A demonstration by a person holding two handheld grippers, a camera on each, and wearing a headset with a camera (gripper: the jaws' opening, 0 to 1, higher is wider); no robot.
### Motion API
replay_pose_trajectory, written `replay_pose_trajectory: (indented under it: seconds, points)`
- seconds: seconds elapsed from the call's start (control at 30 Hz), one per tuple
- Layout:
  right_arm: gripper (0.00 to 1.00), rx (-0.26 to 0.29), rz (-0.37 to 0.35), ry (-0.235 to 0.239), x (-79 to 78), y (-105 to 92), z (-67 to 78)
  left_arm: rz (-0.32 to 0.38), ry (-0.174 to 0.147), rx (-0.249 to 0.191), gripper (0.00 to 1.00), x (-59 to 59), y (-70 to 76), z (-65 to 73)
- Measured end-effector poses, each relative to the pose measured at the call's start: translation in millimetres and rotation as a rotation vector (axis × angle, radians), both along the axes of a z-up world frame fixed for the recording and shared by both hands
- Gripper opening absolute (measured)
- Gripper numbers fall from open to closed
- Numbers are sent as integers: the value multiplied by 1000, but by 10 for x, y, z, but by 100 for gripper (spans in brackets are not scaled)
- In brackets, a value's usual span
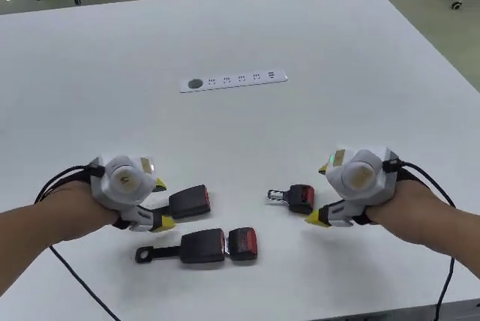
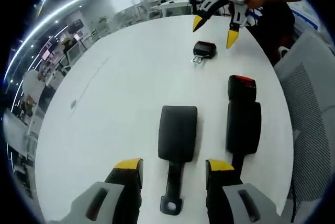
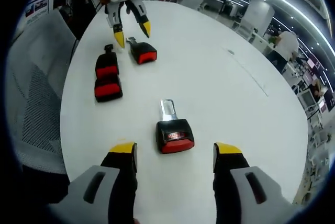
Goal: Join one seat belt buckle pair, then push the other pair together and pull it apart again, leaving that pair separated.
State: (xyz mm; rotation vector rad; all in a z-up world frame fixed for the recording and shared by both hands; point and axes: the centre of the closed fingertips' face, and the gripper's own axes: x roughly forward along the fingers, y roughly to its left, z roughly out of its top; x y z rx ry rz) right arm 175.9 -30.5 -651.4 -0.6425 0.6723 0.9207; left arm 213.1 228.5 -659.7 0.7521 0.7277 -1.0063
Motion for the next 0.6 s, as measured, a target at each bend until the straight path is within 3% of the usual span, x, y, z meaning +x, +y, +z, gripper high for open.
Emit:
replay_pose_trajectory:
  seconds: [0.07,0.13,0.2,0.27,0.33,0.43,0.5,0.6]
  points:
    - [63,27,-25,-1,-117,23,41,52,-62,-37,60,-12,28,181]
    - [65,83,-54,42,-263,100,39,70,-105,-55,65,-124,37,301]
    - [69,99,-60,52,-366,160,25,82,-108,-66,66,-249,88,283]
    - [71,105,-54,51,-446,229,0,155,-95,-120,68,-418,62,340]
    - [74,124,-59,53,-502,274,3,191,-81,-157,72,-512,87,314]
    - [80,174,-96,52,-588,322,40,201,-91,-157,80,-636,169,289]
    - [81,175,-100,60,-643,305,-7,208,-49,-176,82,-787,161,237]
    - [81,150,-94,71,-716,238,-92,237,-30,-177,84,-866,273,144]
